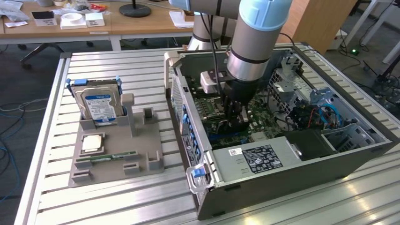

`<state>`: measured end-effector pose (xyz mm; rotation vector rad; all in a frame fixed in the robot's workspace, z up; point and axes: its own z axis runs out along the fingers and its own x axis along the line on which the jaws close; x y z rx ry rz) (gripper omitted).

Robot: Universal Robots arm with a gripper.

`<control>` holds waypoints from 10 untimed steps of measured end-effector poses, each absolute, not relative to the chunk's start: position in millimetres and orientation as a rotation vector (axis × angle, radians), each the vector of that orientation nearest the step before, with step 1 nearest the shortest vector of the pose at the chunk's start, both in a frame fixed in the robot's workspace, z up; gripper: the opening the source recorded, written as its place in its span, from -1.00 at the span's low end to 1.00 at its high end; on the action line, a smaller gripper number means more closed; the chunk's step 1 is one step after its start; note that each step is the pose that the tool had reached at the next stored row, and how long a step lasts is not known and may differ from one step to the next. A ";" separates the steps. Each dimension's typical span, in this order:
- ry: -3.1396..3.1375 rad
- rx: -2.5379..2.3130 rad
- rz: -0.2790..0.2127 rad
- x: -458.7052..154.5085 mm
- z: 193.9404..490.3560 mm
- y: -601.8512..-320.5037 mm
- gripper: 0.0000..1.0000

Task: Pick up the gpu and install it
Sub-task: 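Insert the gpu into the slot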

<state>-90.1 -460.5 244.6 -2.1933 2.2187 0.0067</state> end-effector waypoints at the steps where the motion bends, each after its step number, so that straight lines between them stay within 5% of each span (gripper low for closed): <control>1: 2.219 -2.193 0.007 -90.2 244.6 -460.5 -0.47; 10: 2.219 -2.193 0.007 -90.7 243.9 -460.5 -0.47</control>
